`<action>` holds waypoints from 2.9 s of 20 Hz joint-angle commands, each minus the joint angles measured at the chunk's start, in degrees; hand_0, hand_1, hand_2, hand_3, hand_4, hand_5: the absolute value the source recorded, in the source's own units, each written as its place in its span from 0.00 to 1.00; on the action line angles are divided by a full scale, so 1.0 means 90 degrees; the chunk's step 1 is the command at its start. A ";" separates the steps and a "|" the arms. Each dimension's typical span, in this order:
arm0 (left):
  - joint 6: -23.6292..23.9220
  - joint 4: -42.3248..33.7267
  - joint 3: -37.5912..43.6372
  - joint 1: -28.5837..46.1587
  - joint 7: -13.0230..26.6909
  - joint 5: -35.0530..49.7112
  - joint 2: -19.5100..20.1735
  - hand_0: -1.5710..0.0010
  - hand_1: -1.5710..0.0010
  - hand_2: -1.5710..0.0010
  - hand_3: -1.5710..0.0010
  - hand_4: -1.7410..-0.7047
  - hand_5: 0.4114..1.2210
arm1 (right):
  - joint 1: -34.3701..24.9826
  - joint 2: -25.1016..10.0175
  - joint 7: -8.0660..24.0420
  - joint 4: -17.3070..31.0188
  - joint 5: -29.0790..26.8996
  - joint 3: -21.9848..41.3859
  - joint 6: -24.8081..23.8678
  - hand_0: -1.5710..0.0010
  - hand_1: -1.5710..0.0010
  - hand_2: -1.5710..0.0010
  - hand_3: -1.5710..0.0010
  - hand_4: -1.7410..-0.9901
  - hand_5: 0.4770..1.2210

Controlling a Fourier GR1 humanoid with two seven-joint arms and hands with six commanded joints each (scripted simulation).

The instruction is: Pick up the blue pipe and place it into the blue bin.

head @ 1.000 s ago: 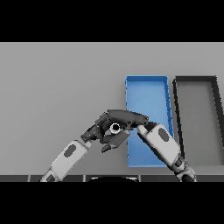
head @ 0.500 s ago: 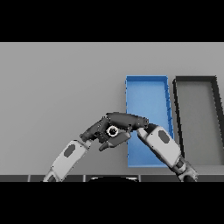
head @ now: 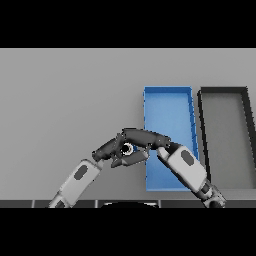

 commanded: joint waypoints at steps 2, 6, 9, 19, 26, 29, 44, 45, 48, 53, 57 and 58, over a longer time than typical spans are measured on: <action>0.0028 0.0078 0.0096 -0.0002 0.0083 -0.0038 -0.0003 0.86 0.87 0.87 0.87 0.79 0.60 | 0.0052 0.0017 -0.0075 0.0002 0.0054 0.0018 0.0029 0.00 0.00 0.00 0.00 0.34 0.99; 0.0024 0.0035 0.0184 0.0148 0.0305 0.0233 -0.0096 0.94 0.95 0.95 0.95 0.84 0.35 | 0.0081 0.0049 -0.0144 0.0024 0.0124 -0.0017 0.0025 0.00 0.00 0.00 0.00 0.34 1.00; 0.0090 0.0042 0.0286 0.0218 0.0678 0.0374 -0.0122 0.97 0.97 0.97 0.97 0.82 0.28 | 0.0025 0.0166 -0.0088 0.0085 0.0112 -0.0064 -0.0047 0.00 0.00 0.00 0.00 0.34 1.00; 0.0050 -0.0192 0.0190 0.0473 0.1135 0.0460 -0.0082 1.00 1.00 1.00 1.00 0.79 0.10 | -0.1539 -0.0236 0.1329 -0.0065 -0.3055 -0.0880 -0.1436 0.00 0.00 0.00 0.00 0.33 1.00; 0.0072 -0.0272 0.0191 0.0433 0.1049 0.0392 -0.0032 1.00 1.00 1.00 1.00 0.81 0.09 | -0.3183 -0.0846 0.0902 0.1244 -0.2746 -0.1878 -0.2189 0.00 0.00 0.00 0.00 0.33 1.00; 0.0104 -0.0401 0.0168 0.0500 0.1209 0.0371 0.0000 1.00 1.00 1.00 1.00 0.82 0.09 | -0.3284 -0.1204 0.0871 0.2107 -0.2313 -0.2229 -0.2073 0.00 0.00 0.00 0.00 0.32 1.00; 0.0021 -0.0308 0.0275 0.0511 0.1128 0.0435 0.0109 1.00 1.00 1.00 1.00 0.83 0.08 | -0.0718 -0.1377 0.1986 0.3313 -0.0726 -0.2461 -0.2829 0.00 0.00 0.00 0.00 0.32 1.00; 0.0047 -0.0314 0.0257 0.0471 0.1173 0.0410 0.0069 1.00 1.00 1.00 1.00 0.83 0.08 | -0.0578 -0.1527 0.1988 0.3371 -0.0772 -0.2255 -0.2955 0.00 0.00 0.00 0.18 0.26 1.00; 0.0014 -0.0338 0.0216 0.0554 0.0993 0.0392 0.0105 1.00 1.00 1.00 1.00 0.83 0.08 | -0.0322 -0.1960 0.1988 0.3591 -0.1201 -0.1494 -0.3279 0.00 0.00 0.00 0.57 0.13 1.00; 0.0067 -0.0395 0.0201 0.0453 0.1205 0.0373 0.0043 1.00 1.00 1.00 1.00 0.83 0.10 | -0.0473 -0.2845 0.1989 0.4297 -0.2748 0.0384 -0.4157 0.36 0.38 0.41 0.61 0.39 0.90; 0.0084 -0.0329 0.0232 0.0437 0.1142 0.0368 0.0036 1.00 1.00 1.00 1.00 0.83 0.10 | -0.0974 -0.3337 0.1989 0.4341 -0.3843 0.1667 -0.4018 0.74 0.75 0.76 0.84 0.64 0.85; 0.0095 -0.0279 0.0242 0.0438 0.1141 0.0351 0.0037 1.00 1.00 1.00 1.00 0.83 0.10 | -0.1052 -0.3427 0.1990 0.4268 -0.3689 0.1861 -0.3927 0.79 0.80 0.81 0.87 0.68 0.78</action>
